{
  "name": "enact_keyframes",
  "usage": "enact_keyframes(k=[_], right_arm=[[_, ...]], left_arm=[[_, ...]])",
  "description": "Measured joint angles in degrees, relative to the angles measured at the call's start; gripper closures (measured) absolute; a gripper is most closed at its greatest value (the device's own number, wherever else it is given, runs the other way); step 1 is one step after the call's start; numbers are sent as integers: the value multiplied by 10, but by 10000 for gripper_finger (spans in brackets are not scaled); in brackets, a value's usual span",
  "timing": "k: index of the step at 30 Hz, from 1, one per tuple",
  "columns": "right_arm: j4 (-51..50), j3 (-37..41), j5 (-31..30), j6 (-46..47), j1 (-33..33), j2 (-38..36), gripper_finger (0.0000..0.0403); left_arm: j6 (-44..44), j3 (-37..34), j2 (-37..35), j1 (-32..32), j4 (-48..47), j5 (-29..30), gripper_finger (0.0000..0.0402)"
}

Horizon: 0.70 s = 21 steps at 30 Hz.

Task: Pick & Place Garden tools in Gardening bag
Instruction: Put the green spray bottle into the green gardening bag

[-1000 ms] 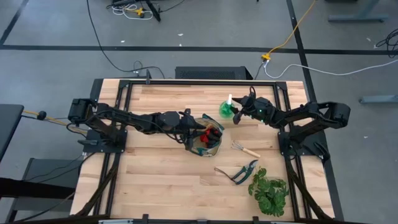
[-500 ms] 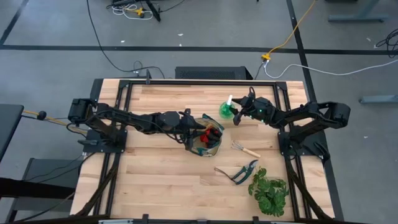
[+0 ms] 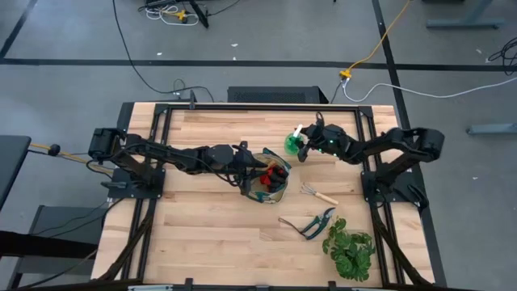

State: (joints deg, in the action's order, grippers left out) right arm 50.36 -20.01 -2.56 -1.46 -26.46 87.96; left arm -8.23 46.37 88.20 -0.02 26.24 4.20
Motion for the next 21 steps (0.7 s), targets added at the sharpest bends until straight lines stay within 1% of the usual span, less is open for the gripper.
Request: enact_keyframes(k=[3,5,7,11,15,21], right_arm=[[-1,-26,-17,-10,0,39,176],[0,-39,-22,-6,0,59,186],[1,-47,-24,-6,0,71,206],[2,-48,-24,-7,0,79,265],[2,-48,-7,-6,0,79,265],[2,-48,-3,-4,0,79,265]], left_arm=[[-1,0,0,0,0,0,290],[0,0,0,-2,0,0,290],[0,0,0,-2,0,0,290],[0,0,0,-2,-1,0,290],[0,0,0,-2,-1,0,290],[0,0,0,-2,-5,0,290]])
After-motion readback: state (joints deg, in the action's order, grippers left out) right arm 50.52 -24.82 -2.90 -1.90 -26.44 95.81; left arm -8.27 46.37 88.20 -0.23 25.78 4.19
